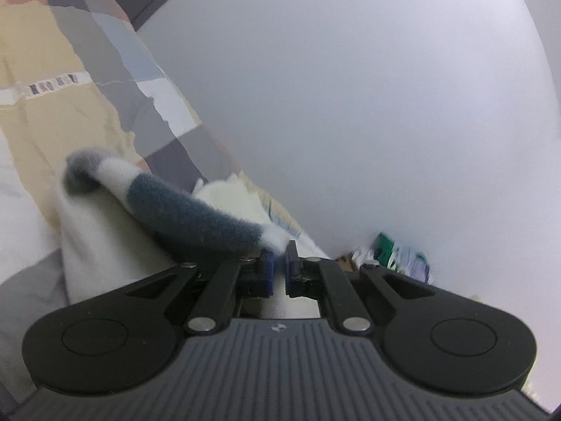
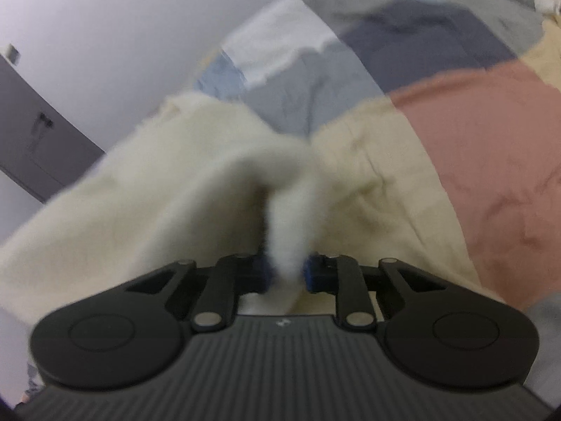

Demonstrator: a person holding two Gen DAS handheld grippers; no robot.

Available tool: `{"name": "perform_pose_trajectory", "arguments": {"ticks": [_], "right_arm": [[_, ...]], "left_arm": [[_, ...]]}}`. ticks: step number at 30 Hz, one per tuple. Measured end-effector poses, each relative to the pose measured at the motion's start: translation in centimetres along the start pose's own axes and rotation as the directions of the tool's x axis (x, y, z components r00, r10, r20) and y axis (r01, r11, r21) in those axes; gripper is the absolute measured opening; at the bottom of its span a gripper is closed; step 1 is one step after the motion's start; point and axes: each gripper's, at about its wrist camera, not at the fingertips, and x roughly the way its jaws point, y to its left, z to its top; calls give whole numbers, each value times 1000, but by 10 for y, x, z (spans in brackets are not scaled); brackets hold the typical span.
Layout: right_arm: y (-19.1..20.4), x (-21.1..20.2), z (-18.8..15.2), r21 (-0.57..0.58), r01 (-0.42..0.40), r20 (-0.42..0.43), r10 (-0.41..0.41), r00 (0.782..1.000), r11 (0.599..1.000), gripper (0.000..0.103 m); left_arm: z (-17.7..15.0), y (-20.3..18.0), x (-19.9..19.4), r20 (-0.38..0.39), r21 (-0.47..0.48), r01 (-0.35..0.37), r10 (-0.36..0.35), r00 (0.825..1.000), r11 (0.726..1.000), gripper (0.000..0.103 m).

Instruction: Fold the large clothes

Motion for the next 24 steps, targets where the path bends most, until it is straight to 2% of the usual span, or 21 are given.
{"name": "perform_pose_trajectory", "arguments": {"ticks": [2, 5, 9, 12, 15, 17, 19, 22, 24], "right_arm": [[6, -14, 7, -36, -13, 77, 16, 997, 999, 19], [13, -19, 16, -94, 39, 138, -26, 990, 995, 19], [4, 3, 20, -65, 92, 86, -86, 993, 994, 19], [-6, 11, 15, -22, 109, 19, -109, 994, 994, 23], [-12, -5, 4, 40, 64, -24, -63, 998, 997, 35], [-7, -19, -5, 40, 35, -27, -33, 999, 999, 48], [-4, -34, -13, 32, -38, -20, 39, 999, 999, 58], [6, -53, -26, 3, -143, 10, 143, 990, 990, 59], [17, -61, -28, -41, -215, 31, 216, 976, 976, 59]], "left_arm": [[6, 8, -5, 13, -31, -5, 5, 1000, 1000, 6], [9, 18, 0, 9, -70, -19, 20, 1000, 997, 6], [8, 26, 10, -11, -95, -59, 58, 998, 994, 6], [9, 30, 16, -14, -75, -95, 94, 995, 993, 6], [10, 33, 16, -16, -85, -106, 105, 994, 991, 6], [10, 33, 16, -18, -84, -107, 106, 994, 991, 6], [10, 32, 17, -17, -74, -112, 111, 994, 991, 6], [9, 32, 18, -17, -65, -119, 118, 993, 991, 6], [7, 27, 16, -14, -59, -126, 126, 992, 990, 6]]}}
